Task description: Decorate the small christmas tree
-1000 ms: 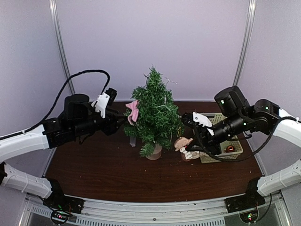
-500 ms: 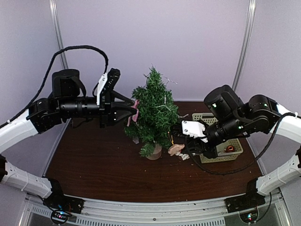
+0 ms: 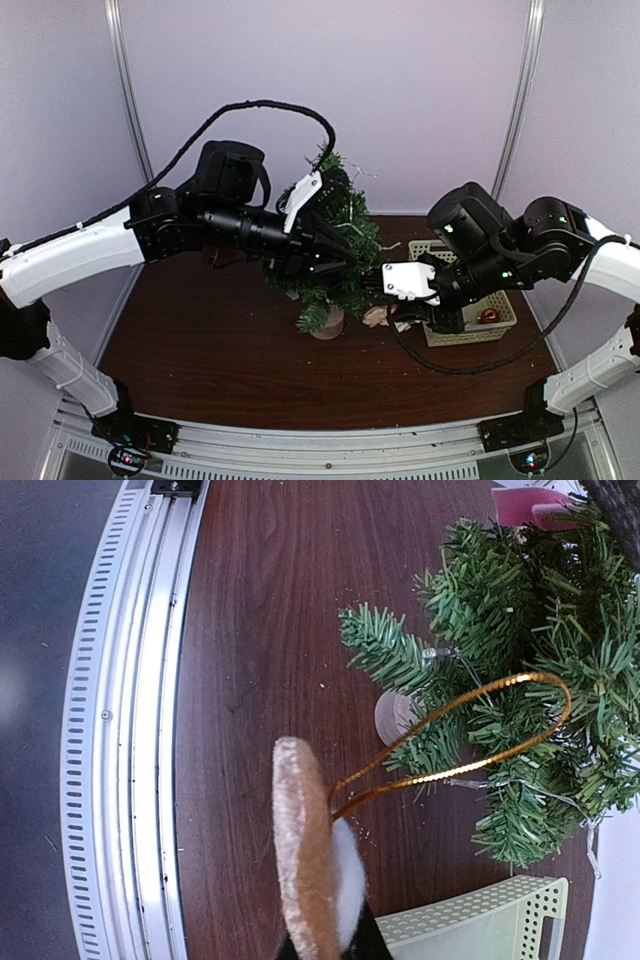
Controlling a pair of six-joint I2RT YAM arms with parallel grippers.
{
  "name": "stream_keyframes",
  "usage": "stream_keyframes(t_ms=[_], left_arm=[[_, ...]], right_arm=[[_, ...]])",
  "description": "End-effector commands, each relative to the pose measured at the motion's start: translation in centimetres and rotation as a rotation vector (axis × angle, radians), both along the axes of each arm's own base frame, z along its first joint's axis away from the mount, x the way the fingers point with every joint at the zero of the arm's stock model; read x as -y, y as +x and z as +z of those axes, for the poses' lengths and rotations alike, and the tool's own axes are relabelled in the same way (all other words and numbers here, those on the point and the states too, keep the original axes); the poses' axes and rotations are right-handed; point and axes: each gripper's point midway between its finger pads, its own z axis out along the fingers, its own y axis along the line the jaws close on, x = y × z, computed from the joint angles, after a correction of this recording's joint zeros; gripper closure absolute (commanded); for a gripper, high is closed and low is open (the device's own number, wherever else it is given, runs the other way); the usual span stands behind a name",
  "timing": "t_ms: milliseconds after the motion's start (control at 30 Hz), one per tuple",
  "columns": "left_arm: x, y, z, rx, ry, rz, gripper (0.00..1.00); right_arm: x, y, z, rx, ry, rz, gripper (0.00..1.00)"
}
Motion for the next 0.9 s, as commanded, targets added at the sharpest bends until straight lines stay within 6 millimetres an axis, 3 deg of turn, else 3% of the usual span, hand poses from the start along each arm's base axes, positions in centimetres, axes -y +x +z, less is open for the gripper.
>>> stream_keyframes(t_ms=[0, 867], left_arm=[[0.5, 0.5, 0.7, -0.018, 0.006, 0.030, 0.67], [1.9, -0.9, -0.8, -0.090, 0.036, -0.040, 0.70]], right_arm=[[0.2, 0.4, 0.8, 0.047, -0.010, -0.005, 1.00], [-0.2, 0.9, 0.7, 0.074, -0.030, -0.008, 1.00]])
